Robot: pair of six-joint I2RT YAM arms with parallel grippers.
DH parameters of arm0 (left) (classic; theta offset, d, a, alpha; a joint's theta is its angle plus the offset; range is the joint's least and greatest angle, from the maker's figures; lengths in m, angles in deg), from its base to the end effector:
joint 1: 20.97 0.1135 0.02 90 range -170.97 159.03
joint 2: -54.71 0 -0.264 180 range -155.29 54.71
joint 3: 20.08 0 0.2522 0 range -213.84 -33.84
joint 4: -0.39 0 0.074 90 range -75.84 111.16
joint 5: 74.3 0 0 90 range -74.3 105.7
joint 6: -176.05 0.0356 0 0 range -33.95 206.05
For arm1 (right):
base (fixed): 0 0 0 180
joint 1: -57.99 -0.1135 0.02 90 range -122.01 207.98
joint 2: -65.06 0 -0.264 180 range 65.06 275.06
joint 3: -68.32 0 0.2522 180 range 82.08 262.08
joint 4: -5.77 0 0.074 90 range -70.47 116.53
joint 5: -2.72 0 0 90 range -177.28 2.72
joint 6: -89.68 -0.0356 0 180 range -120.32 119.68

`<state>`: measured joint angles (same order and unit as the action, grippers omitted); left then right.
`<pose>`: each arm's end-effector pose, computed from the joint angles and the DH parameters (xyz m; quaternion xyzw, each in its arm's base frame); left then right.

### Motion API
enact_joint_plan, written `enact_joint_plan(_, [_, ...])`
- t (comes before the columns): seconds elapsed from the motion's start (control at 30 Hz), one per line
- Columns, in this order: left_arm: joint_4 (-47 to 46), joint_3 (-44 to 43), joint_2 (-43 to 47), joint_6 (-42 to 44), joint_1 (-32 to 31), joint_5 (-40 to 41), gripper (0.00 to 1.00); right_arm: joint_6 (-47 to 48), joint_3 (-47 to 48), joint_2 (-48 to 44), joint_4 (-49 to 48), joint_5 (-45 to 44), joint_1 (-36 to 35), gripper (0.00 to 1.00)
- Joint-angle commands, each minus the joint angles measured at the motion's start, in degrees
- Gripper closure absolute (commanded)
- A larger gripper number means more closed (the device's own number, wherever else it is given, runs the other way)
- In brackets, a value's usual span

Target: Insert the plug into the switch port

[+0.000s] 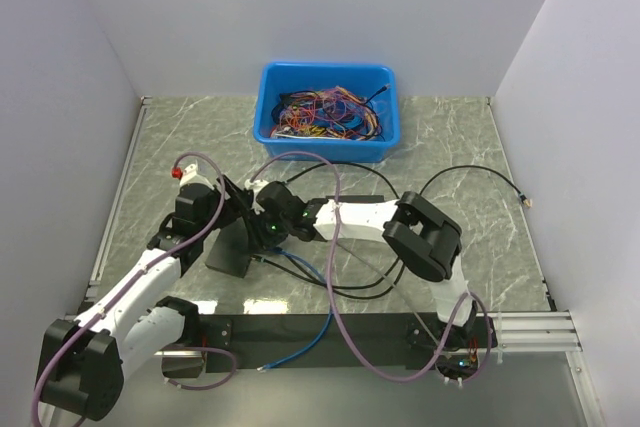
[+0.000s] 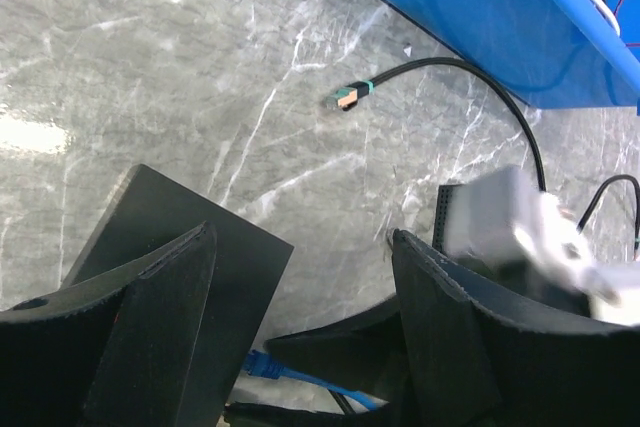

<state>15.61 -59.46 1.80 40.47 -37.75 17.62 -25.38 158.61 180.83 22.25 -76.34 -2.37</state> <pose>0.1938 -0.0572 0.2124 -0.2222 0.8312 -0.2514 0.4432 0.2134 0.3888 0.1699 -0.3127 0.8547 0.3388 0.2387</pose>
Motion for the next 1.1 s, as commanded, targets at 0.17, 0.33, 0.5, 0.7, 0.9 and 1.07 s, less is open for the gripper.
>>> enact_joint_plan(0.17, [1.4,-1.4,0.3,0.2,-0.7,-1.0,0.23,7.7,-5.0,-12.8,4.5,-15.2,0.8,0.47])
enact_joint_plan(0.33, [1.0,-0.7,0.8,0.1,-0.7,-1.4,0.24,6.1,-9.0,-15.0,6.5,-16.4,5.3,0.48])
enact_joint_plan(0.5, [0.6,-0.3,0.6,0.1,-0.7,-1.4,0.24,6.2,-11.2,-14.7,7.8,-17.8,8.9,0.5])
enact_joint_plan(0.7, [0.3,-0.1,0.4,0.2,-0.7,-1.5,0.24,7.1,-9.9,-11.4,9.8,-19.2,10.7,0.53])
enact_joint_plan(0.9, [0.1,0.0,0.3,0.3,-0.7,-1.4,0.25,7.5,-9.8,-9.2,10.1,-18.8,11.3,0.55])
enact_joint_plan(1.07, [-0.2,-0.1,-0.2,0.3,-0.7,-1.4,0.25,7.4,-9.6,-7.3,10.6,-18.5,11.3,0.59])
